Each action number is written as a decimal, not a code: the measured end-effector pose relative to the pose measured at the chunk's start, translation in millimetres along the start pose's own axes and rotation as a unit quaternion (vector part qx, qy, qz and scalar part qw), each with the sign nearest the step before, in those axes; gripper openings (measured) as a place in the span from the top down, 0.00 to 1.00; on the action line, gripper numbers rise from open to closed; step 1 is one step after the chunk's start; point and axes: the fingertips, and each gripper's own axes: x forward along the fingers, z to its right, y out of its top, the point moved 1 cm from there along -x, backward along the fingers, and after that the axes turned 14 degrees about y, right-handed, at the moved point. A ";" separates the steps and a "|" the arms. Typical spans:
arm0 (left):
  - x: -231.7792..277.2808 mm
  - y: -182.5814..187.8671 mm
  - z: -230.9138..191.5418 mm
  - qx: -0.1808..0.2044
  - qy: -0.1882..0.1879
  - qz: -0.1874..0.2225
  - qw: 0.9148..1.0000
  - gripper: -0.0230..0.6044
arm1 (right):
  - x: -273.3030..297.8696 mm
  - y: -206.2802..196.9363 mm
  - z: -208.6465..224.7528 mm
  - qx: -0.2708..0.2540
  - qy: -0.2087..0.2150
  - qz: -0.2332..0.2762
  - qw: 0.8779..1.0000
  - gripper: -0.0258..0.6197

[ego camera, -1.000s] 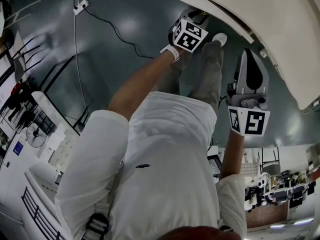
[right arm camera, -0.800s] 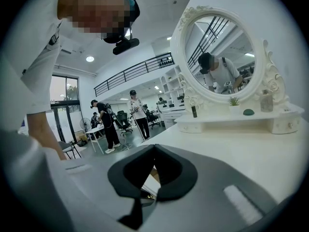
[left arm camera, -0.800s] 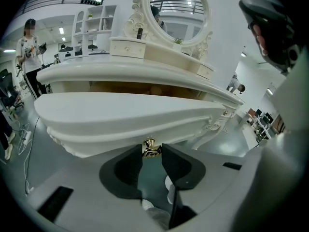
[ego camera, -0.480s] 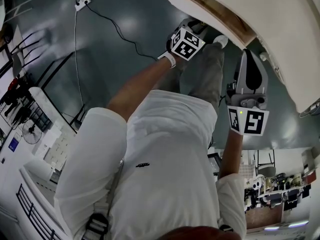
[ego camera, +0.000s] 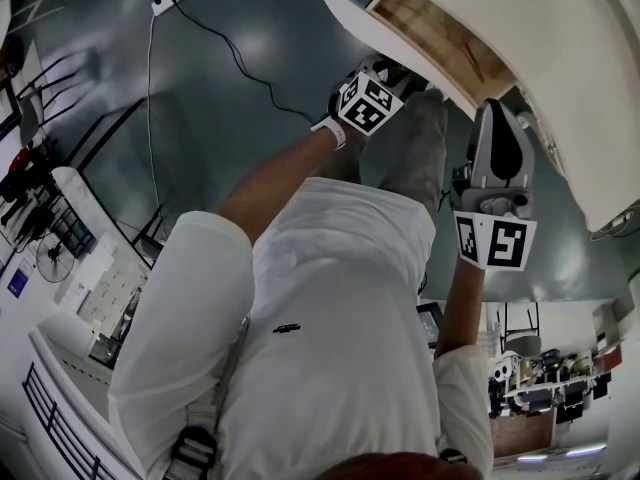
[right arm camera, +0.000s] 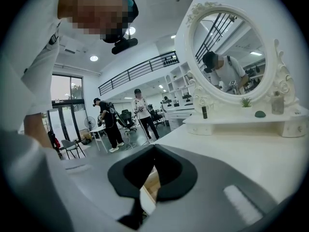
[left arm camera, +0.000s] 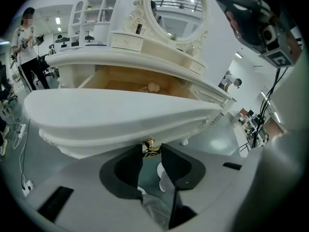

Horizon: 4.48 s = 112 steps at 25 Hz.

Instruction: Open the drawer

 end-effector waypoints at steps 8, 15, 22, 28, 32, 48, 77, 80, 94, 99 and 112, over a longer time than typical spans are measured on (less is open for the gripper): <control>-10.2 -21.0 5.0 -0.001 -0.013 -0.019 1.000 0.76 | 8.5 9.8 -5.8 -0.006 0.012 0.000 1.000 0.94; -17.5 -35.9 7.2 -0.005 -0.018 -0.027 0.999 0.76 | 6.5 13.4 -12.1 -0.009 0.017 -0.004 1.000 0.94; -27.3 -51.0 8.9 0.001 -0.025 -0.033 0.999 0.76 | -1.1 19.8 -20.9 -0.014 0.015 -0.004 1.000 0.94; -26.0 -51.0 7.7 -0.003 -0.020 -0.034 0.999 0.76 | -8.2 26.3 -25.7 -0.018 0.009 -0.003 1.000 0.94; -25.9 -53.1 7.9 0.011 -0.012 -0.029 0.999 0.75 | -13.4 28.3 -32.9 -0.021 0.007 -0.003 1.000 0.94; -80.1 -45.5 7.1 0.013 -0.009 0.005 1.000 0.76 | -16.4 50.5 -50.9 -0.032 0.009 0.017 0.999 0.94; -241.4 121.9 -66.8 -0.087 0.041 0.218 0.971 0.95 | -24.9 112.9 -79.1 -0.063 0.002 0.054 0.997 0.94; -262.4 138.3 -69.7 -0.116 0.023 0.224 0.967 0.95 | -23.7 122.7 -86.0 -0.090 0.008 0.053 0.994 0.94; -386.7 203.0 -81.4 -0.122 0.025 0.348 0.929 0.95 | -51.3 151.5 -100.5 -0.148 -0.005 0.042 0.988 0.94; -403.6 208.7 -80.8 -0.119 0.028 0.366 0.922 0.95 | -67.9 152.8 -100.0 -0.157 -0.023 0.039 0.986 0.94; -422.5 206.4 -76.3 -0.118 0.055 0.394 0.910 0.95 | -89.5 141.8 -97.6 -0.158 -0.052 0.034 0.985 0.94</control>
